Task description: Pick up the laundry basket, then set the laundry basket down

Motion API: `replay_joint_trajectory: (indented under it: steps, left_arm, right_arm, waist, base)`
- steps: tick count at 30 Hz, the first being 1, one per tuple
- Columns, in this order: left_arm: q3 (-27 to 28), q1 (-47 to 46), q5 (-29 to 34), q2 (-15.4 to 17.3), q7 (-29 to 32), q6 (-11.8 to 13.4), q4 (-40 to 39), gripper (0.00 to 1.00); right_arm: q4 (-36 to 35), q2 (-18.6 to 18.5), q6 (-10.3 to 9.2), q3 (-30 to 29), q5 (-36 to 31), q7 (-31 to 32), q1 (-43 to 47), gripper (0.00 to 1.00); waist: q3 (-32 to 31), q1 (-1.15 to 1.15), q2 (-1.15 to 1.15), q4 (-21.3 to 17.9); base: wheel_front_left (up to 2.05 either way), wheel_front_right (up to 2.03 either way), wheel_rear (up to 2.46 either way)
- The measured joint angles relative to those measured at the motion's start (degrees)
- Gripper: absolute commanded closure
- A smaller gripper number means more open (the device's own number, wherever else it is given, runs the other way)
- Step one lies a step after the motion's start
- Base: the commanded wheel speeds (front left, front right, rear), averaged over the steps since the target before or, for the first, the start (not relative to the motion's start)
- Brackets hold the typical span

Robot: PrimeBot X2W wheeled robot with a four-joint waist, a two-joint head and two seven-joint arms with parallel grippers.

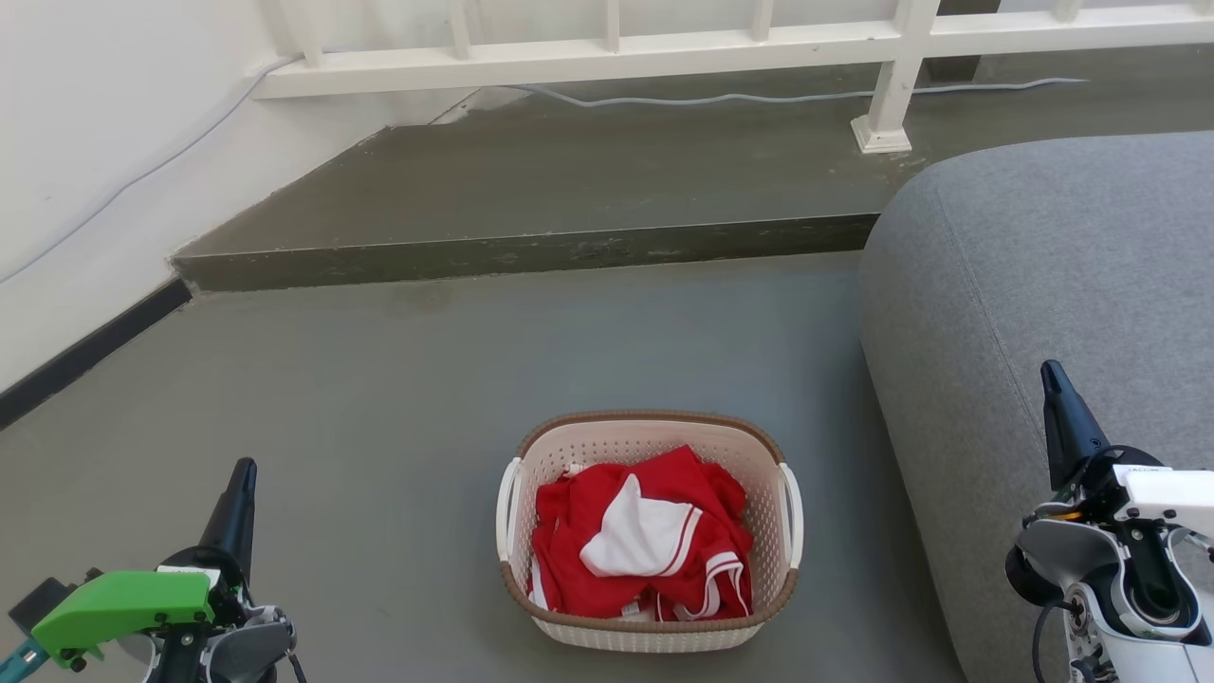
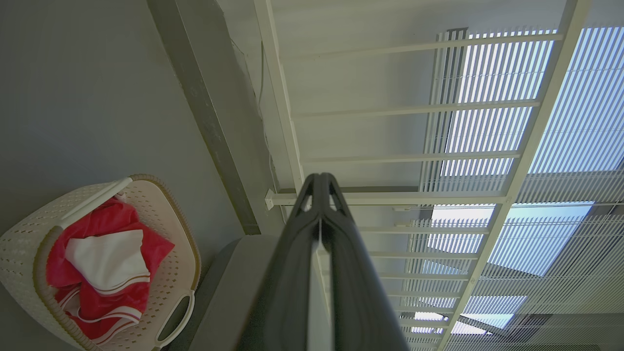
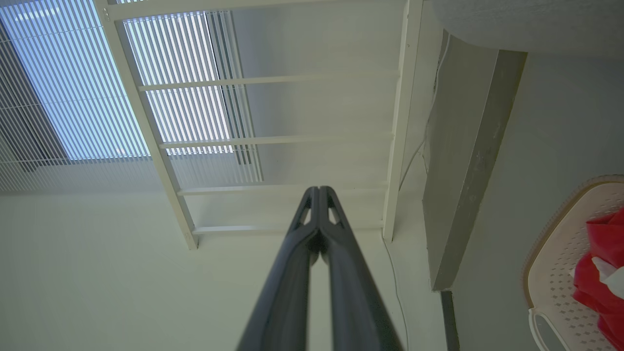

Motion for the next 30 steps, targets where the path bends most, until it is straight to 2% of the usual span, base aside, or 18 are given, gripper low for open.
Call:
replay_joint_trajectory:
  steps: [30]
  left_arm:
    - [0.03, 0.00, 0.00, -0.01, 0.00, 0.00, 0.00, 1.00]
  right_arm:
    - [0.00, 0.16, 0.00, -0.05, 0.00, 0.00, 0.00, 1.00]
  waist:
    - [0.00, 0.00, 0.00, 0.00]
  base:
    - [0.00, 0.00, 0.00]
